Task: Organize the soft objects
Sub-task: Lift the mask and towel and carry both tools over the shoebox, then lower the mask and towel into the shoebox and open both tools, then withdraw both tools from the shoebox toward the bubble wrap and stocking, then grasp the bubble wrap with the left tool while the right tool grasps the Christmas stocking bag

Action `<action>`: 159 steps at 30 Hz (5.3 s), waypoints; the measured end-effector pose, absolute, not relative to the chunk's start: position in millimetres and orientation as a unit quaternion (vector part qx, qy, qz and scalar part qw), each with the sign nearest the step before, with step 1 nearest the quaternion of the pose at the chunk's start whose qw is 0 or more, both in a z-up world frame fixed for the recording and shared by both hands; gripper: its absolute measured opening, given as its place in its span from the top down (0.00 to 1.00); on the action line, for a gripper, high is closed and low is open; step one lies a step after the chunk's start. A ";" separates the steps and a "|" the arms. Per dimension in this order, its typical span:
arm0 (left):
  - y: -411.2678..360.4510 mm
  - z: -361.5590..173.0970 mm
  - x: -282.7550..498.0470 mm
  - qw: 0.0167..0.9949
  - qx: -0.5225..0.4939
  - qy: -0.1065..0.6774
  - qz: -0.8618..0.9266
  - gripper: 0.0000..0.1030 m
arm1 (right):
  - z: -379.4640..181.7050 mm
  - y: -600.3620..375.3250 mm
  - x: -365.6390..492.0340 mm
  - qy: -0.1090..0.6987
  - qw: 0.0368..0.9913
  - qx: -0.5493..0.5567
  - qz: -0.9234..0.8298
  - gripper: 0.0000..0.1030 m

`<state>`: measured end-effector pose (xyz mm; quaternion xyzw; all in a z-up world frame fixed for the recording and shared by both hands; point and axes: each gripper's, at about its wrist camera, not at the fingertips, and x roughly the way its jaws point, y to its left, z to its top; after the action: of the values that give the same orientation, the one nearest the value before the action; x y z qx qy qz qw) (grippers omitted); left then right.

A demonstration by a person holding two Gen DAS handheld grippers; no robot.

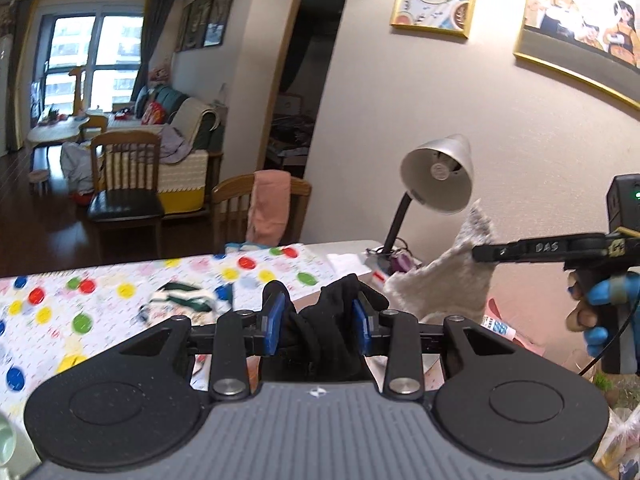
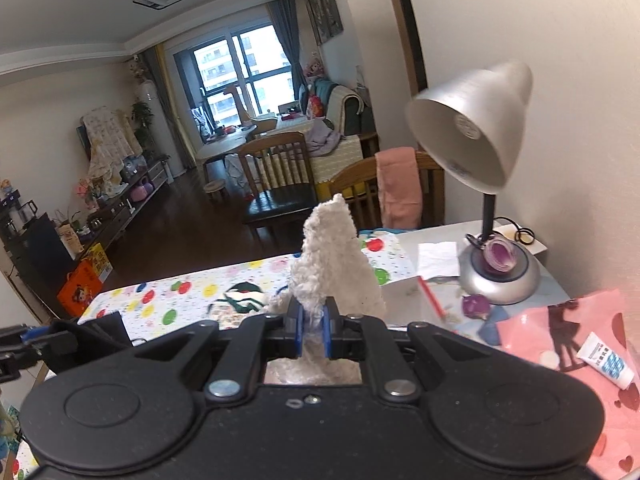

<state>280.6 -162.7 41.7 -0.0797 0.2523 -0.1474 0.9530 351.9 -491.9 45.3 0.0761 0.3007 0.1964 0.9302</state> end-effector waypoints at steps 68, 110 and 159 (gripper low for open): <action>-316.7 -110.1 405.3 0.888 -0.001 0.436 -0.143 0.32 | -118.8 -498.0 474.9 0.505 0.814 0.020 0.286 0.67; -183.1 -17.8 294.8 0.939 -0.114 0.298 -0.128 0.02 | 18.8 -423.2 348.5 0.384 0.845 0.018 0.371 0.04; 8.6 -138.4 254.4 0.940 -0.011 0.337 -0.052 0.00 | -76.0 -102.2 426.9 0.458 0.868 -0.045 0.186 0.00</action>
<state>254.4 8.6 -138.4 -0.0109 0.3373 -0.0523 0.9399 426.9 -102.2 -76.0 -0.0451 0.4577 0.1859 0.8683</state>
